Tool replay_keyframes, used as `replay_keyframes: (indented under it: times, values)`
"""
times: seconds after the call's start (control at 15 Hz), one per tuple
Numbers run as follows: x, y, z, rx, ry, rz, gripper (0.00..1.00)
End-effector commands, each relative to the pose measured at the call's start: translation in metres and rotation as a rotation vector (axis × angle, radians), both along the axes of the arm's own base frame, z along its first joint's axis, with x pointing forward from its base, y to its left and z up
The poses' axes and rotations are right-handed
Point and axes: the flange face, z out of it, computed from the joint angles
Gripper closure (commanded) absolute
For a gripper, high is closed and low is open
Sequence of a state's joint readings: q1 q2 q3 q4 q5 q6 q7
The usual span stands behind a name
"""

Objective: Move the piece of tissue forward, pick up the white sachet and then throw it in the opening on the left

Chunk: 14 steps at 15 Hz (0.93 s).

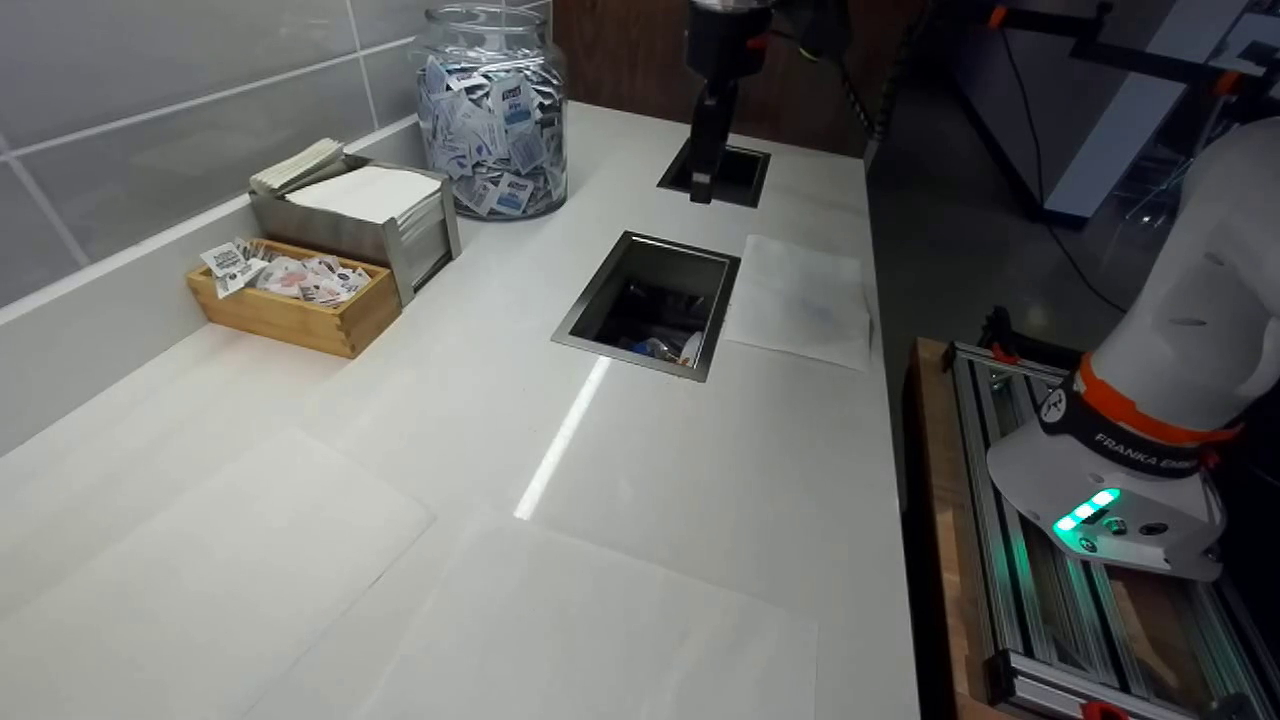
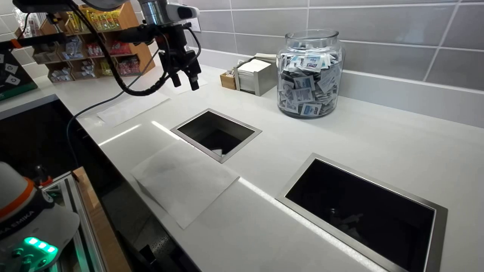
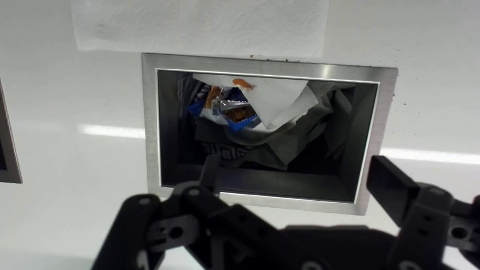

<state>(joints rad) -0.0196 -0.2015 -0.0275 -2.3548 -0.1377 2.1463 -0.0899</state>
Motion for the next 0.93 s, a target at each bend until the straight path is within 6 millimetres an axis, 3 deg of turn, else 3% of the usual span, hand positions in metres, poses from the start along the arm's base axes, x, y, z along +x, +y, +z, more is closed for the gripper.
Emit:
replay_keyframes:
  times: [0.0,0.4,0.87]
  values:
    - [-0.001,0.009,-0.01,0.036,0.036,-0.005,0.0]
    - [-0.035,0.022,-0.045,0.084,0.149,-0.179,0.0]
    - [-0.074,0.031,-0.094,0.004,0.232,-0.306,0.0]
